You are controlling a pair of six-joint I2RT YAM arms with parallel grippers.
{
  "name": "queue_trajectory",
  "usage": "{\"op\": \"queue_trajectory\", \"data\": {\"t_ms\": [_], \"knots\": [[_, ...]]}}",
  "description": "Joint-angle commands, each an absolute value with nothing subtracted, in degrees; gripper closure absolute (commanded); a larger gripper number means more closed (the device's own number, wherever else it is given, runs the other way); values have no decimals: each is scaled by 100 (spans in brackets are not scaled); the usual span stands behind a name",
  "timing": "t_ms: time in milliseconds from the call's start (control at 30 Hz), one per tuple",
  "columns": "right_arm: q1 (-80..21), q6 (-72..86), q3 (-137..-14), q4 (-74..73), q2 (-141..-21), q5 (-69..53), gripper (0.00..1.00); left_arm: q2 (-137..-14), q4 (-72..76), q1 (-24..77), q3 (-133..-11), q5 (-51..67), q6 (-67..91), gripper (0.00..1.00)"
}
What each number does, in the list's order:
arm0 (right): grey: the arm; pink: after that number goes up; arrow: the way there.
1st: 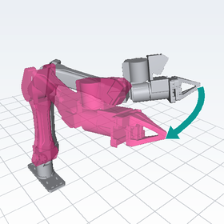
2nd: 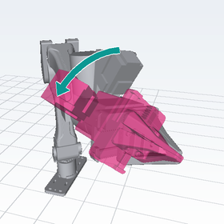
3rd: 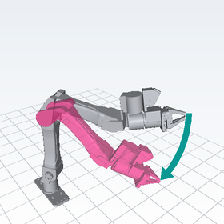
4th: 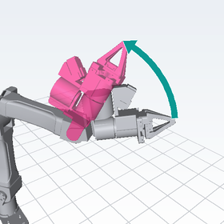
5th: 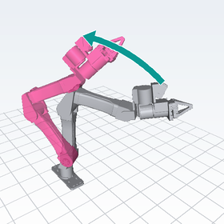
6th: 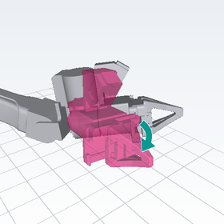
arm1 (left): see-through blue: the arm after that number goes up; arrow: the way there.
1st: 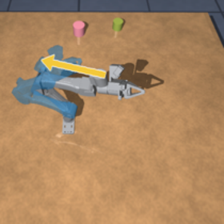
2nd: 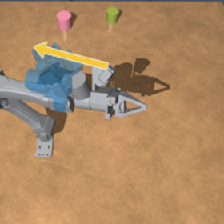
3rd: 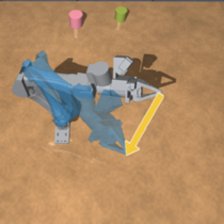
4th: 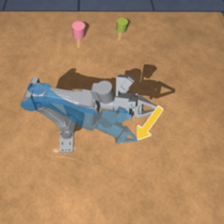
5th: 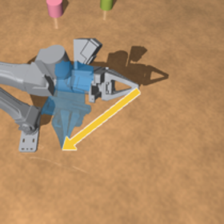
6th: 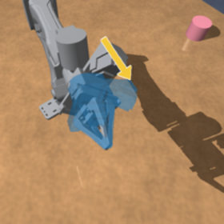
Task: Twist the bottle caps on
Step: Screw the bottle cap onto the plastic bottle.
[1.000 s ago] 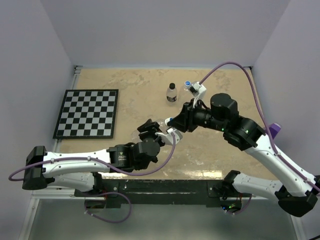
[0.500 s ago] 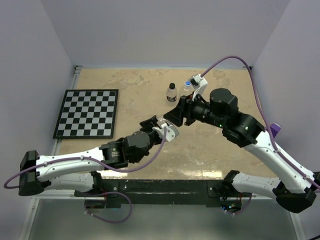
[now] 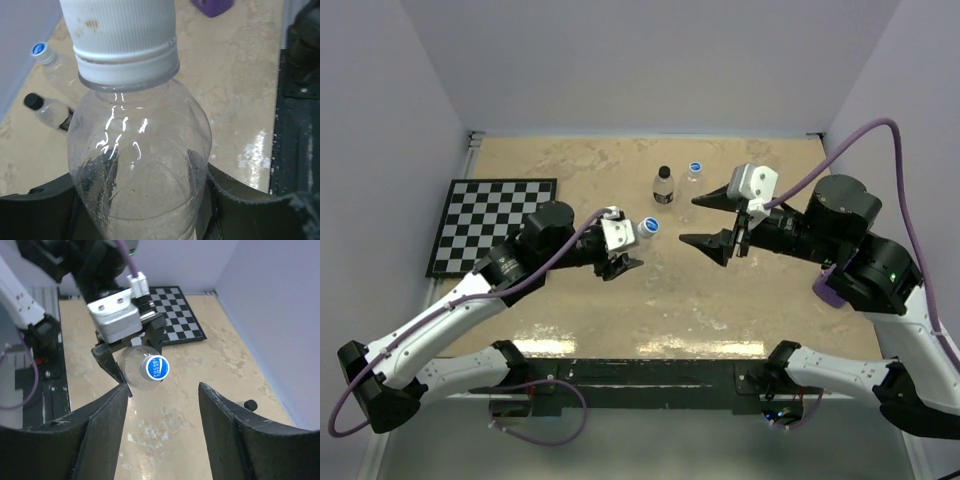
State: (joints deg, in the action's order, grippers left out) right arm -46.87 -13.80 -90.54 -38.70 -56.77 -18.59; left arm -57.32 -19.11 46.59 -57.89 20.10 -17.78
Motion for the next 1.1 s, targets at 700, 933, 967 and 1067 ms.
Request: {"op": "queue_trajectory", "data": {"t_ms": [700,933,967,1067], "knots": [[-4711,-3313,-9888,-5599,-6732,-3665,51,-6513,-2760,4430,-6759,5036,-2373,100],[-4711,-3331,-9975,-5642,-6829,-3770,53,-6530,-2804,4430,-6811,5106,-2426,100],[-4720,-3331,-9976,-5643,-6855,-3779,53,-6530,-2812,4430,-6820,5115,-2434,100],[-4720,-3331,-9993,-5660,-6882,-3806,56,-6530,-2821,4430,-6838,5124,-2452,100]]}}
